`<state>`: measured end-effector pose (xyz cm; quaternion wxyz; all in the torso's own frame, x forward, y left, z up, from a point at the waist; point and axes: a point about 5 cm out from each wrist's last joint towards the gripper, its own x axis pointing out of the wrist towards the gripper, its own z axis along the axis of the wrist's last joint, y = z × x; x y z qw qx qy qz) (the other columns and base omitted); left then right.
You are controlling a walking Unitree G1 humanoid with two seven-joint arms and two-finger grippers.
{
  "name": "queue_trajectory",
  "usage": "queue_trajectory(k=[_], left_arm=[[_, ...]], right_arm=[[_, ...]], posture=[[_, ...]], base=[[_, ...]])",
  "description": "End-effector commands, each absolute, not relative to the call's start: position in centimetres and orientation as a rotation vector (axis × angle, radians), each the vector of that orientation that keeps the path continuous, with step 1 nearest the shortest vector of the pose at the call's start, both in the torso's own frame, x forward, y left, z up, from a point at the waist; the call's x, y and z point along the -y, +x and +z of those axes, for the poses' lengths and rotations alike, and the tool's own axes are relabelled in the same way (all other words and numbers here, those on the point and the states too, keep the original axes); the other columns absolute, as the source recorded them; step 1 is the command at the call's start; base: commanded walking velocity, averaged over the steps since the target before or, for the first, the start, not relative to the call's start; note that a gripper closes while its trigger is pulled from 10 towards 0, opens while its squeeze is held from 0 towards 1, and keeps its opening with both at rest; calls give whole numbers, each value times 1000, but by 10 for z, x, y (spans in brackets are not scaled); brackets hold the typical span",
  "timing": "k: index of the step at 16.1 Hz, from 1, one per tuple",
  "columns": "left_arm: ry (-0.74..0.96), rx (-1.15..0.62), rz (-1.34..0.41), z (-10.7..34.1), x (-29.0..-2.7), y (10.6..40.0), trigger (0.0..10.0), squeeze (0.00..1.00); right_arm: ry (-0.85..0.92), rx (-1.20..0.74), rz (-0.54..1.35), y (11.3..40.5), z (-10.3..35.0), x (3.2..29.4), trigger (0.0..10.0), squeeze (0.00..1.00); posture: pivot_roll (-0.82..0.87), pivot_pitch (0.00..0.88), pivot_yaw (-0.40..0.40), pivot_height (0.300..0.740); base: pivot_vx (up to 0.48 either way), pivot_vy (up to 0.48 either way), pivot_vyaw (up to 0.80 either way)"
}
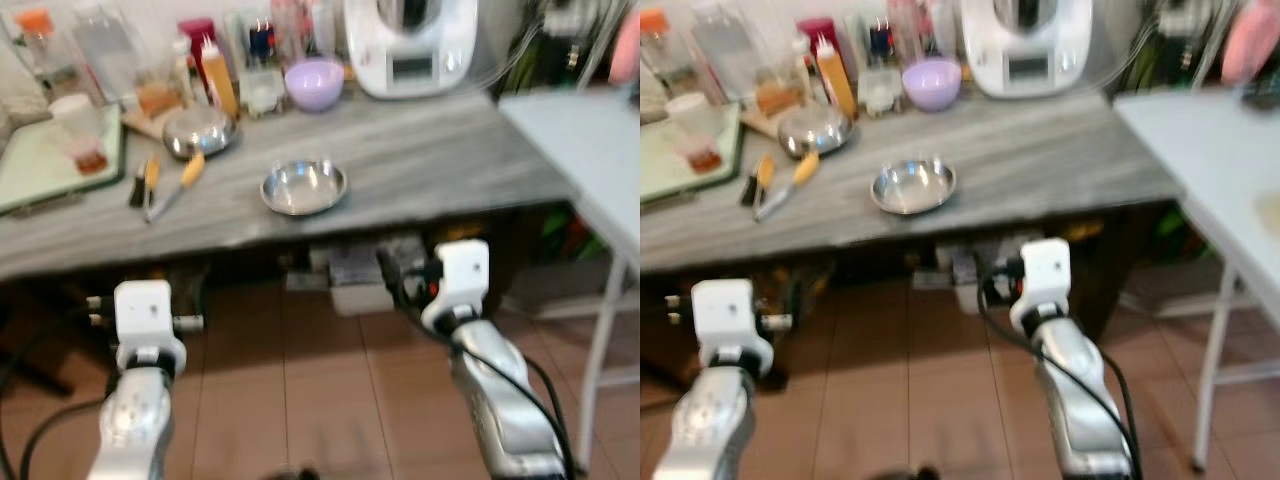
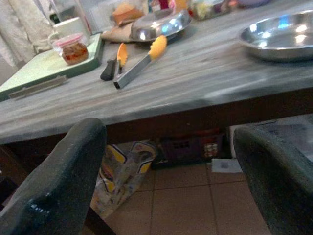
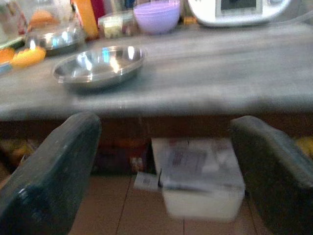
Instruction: Setting the table
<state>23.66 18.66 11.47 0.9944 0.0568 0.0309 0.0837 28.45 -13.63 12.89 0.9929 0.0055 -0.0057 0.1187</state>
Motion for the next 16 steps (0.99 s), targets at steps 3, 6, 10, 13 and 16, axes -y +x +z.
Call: queue_trajectory(k=[3, 6, 10, 13, 16], left_arm=[[136, -60, 193, 117, -192, 237, 10000, 0], [132, -50, 186, 118, -192, 238, 10000, 0], [80, -12, 166, 122, -189, 242, 10000, 0], [92, -3, 146, 124, -185, 244, 10000, 0], [81, 1, 139, 124, -183, 245, 10000, 0]], right_arm=[[-20, 18, 288, 284, 131, 129, 10000, 0], [-6, 16, 310, 283, 129, 130, 10000, 0], [-59, 32, 295, 287, 132, 129, 10000, 0], [-21, 47, 299, 288, 132, 126, 10000, 0], [-3, 45, 299, 287, 133, 125, 10000, 0]], posture=[[-66, 87, 115, 740], [-64, 84, 111, 740], [-66, 72, 109, 740], [-66, 67, 109, 740], [-63, 79, 109, 740]], base=[[-285, 0, 0], [-270, 0, 0], [-60, 0, 0], [0, 0, 0], [0, -206, 0]])
